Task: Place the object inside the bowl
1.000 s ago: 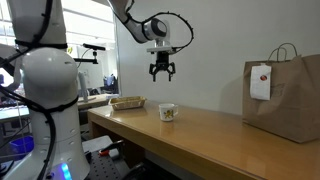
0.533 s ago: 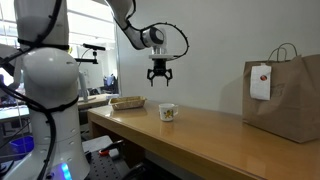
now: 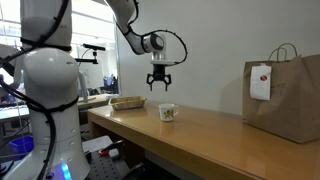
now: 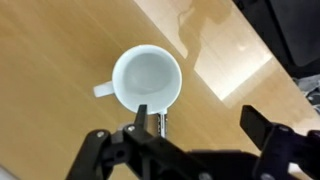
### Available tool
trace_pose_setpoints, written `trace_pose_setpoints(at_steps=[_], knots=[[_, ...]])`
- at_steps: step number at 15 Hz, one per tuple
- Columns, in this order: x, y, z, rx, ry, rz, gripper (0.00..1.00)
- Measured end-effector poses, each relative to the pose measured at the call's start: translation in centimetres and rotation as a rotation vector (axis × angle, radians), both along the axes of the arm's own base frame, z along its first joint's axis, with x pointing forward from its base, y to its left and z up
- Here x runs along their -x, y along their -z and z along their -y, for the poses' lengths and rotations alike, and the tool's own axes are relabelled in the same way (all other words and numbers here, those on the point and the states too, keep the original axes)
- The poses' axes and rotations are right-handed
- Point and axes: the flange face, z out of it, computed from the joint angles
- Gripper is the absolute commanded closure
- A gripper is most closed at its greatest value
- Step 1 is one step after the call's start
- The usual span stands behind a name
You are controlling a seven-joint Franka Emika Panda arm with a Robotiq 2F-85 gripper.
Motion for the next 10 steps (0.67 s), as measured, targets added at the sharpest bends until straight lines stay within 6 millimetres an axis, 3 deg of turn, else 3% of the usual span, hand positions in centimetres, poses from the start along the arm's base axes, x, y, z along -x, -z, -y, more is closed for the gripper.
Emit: trace_pose_setpoints(at_steps=[10], knots=[[-0.16,0.96,-0.94,-0.011,-0.019,0.006,0.00]])
